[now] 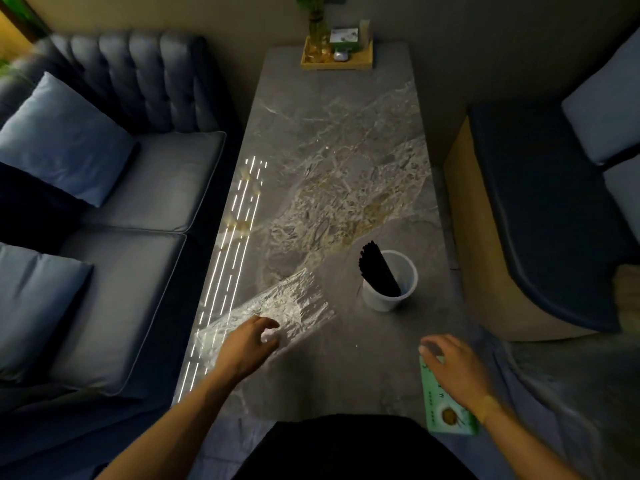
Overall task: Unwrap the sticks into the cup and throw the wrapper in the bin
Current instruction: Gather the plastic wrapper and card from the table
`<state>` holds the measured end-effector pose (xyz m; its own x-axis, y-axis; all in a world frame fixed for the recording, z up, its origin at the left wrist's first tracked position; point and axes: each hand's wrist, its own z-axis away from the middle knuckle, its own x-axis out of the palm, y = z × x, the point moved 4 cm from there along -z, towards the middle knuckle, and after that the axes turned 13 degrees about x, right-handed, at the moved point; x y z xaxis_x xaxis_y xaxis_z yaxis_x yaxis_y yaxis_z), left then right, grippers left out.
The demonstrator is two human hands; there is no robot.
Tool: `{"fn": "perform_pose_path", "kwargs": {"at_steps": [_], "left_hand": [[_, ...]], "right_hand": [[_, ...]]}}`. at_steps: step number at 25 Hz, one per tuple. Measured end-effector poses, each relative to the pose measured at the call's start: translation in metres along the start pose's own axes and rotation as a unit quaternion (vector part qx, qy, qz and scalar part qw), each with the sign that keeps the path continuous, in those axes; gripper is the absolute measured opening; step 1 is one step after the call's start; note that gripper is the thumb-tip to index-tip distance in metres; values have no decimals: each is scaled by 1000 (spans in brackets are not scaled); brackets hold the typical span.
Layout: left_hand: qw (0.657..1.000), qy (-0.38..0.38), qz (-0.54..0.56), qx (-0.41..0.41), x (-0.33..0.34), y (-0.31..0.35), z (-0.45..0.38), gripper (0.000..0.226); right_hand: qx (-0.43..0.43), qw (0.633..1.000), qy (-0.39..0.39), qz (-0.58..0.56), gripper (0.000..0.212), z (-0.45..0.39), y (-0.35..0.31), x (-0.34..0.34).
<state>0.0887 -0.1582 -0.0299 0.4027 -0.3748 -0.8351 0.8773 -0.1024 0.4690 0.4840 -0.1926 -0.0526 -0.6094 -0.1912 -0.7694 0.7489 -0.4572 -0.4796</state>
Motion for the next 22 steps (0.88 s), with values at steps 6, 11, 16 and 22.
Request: {"fn": "perform_pose_path", "kwargs": {"at_steps": [6,11,16,22], "left_hand": [[996,-73,-9,-48,-35,-87,16,38],[991,-128,-22,-39,-62,-140,12,42],[984,-178,-15,-17,-74,-166,-8,50],[977,-213,1,-13,-65,-163,-28,50]], "right_hand": [[-45,971,-138,188,34,16,-66,52],[-60,958,-170,223,39,21,-131,94],[-8,959,-191,208,42,20,-160,126],[106,965,-214,105,48,15,-170,154]]}}
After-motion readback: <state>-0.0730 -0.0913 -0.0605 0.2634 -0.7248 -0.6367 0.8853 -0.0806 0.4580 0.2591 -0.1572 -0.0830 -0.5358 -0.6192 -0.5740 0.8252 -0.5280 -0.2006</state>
